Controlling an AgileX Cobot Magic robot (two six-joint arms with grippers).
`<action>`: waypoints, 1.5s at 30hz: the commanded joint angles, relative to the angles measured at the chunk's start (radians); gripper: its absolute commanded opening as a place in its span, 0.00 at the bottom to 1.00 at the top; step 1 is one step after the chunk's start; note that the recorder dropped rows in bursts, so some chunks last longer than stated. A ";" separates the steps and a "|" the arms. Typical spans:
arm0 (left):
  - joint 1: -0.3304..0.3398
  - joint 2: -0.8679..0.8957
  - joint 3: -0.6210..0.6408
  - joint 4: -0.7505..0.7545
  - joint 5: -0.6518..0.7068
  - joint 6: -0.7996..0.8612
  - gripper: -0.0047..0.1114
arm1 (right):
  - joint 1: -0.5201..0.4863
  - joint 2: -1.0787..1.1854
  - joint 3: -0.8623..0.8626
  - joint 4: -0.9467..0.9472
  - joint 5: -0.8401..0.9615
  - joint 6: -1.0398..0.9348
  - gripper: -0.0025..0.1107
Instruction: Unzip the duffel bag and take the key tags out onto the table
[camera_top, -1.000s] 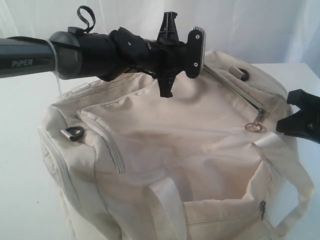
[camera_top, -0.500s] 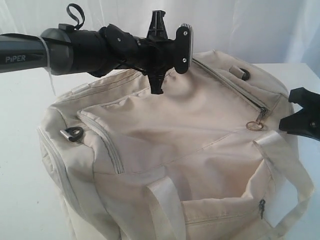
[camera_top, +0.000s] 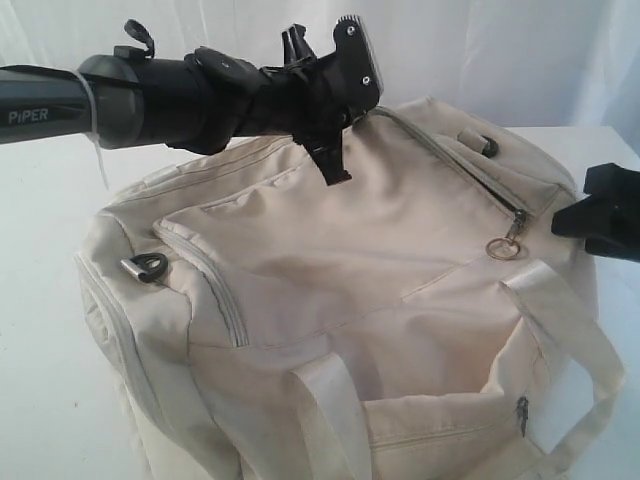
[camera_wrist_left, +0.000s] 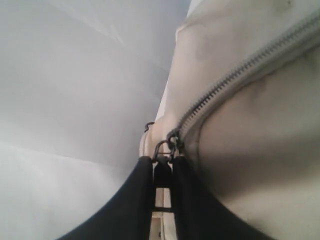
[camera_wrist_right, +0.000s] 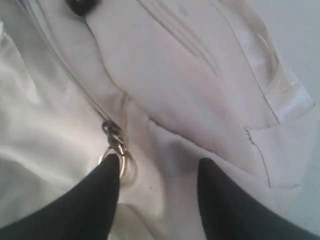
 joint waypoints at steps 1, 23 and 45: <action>0.003 -0.030 -0.004 -0.228 0.029 0.066 0.04 | -0.003 -0.071 -0.059 -0.002 -0.015 -0.122 0.48; 0.003 -0.141 0.113 -0.286 0.069 0.098 0.04 | 0.347 0.260 -0.480 -0.015 -0.126 -0.525 0.48; 0.003 -0.170 0.205 -0.315 0.040 0.059 0.04 | 0.451 0.438 -0.576 -0.154 -0.365 -0.384 0.02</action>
